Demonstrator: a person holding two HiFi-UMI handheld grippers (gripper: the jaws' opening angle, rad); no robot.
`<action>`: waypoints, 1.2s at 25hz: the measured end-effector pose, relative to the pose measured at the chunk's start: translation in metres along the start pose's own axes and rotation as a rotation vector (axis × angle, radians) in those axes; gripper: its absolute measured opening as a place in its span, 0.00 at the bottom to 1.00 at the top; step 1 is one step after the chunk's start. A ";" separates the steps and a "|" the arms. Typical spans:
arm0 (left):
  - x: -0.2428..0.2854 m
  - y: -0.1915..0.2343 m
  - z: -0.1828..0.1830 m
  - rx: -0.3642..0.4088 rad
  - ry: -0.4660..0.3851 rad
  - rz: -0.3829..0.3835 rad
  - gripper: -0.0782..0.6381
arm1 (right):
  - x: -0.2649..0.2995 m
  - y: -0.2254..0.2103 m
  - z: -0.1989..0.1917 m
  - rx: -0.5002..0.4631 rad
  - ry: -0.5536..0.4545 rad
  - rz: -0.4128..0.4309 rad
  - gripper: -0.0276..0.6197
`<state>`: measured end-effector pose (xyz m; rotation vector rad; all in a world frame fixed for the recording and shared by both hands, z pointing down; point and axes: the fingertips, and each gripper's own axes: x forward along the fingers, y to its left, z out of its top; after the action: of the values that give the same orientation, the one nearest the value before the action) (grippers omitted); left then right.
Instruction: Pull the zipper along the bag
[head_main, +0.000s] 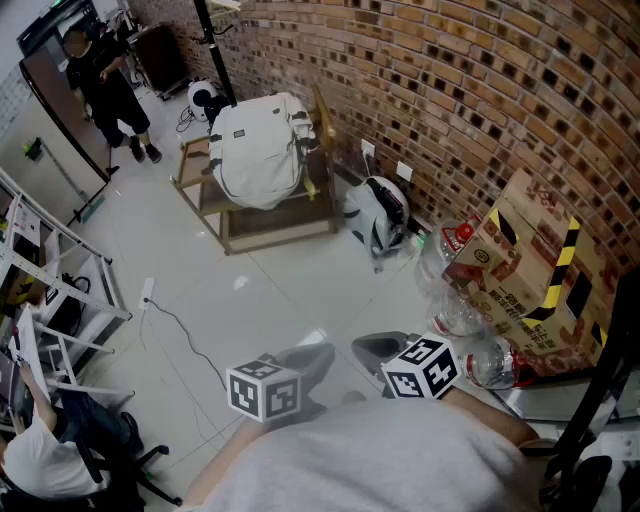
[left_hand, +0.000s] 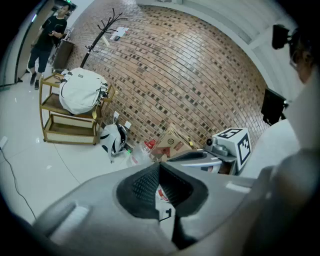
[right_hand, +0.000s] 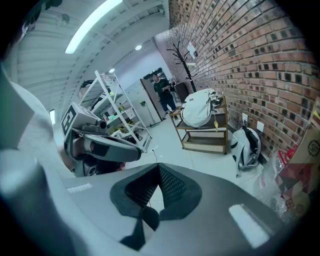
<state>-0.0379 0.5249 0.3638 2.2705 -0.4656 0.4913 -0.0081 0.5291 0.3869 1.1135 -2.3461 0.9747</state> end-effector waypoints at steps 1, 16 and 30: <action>0.002 0.001 0.003 0.005 0.000 0.007 0.11 | -0.001 -0.004 0.003 0.000 -0.004 -0.003 0.04; 0.047 0.082 0.101 0.023 -0.051 0.025 0.11 | 0.033 -0.091 0.063 0.067 -0.026 -0.083 0.04; 0.114 0.276 0.290 0.043 0.023 0.061 0.11 | 0.193 -0.223 0.248 0.162 0.023 -0.095 0.04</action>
<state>-0.0102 0.1109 0.3971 2.2946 -0.5182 0.5624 0.0392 0.1486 0.4222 1.2558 -2.2062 1.1524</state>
